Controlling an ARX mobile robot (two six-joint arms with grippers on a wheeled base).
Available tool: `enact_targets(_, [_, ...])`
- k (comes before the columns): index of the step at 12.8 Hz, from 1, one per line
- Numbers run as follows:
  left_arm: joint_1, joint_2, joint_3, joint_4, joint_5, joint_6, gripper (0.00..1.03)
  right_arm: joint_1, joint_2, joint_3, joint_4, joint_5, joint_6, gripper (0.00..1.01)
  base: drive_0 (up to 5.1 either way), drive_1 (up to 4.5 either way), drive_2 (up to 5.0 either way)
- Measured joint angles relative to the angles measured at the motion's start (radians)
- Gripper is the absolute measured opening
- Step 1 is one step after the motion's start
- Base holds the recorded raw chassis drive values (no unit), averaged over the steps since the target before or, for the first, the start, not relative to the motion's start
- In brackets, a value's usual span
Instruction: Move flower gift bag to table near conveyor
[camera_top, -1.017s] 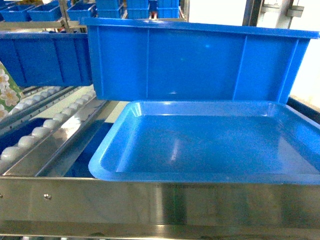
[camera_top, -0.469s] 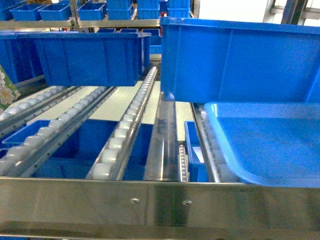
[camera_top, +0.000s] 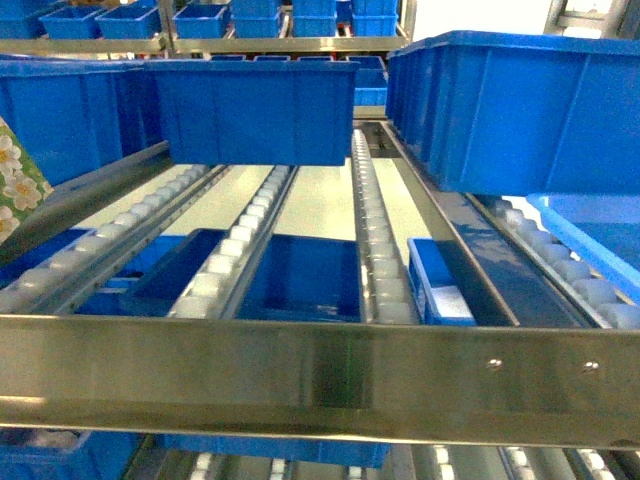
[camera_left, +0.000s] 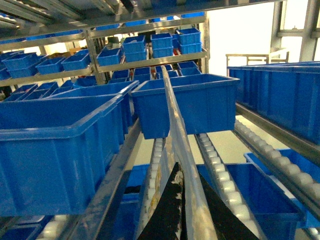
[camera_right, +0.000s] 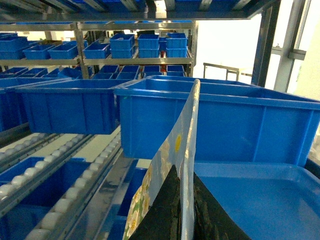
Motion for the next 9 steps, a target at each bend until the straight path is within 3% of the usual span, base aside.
enact_targets(9, [0.0, -0.002, 0.0, 0.001, 0.0, 0.0, 0.02, 0.0, 0.0, 0.0, 0.005, 0.0, 0.0, 0.03, -4.6, 0.56, 4.0])
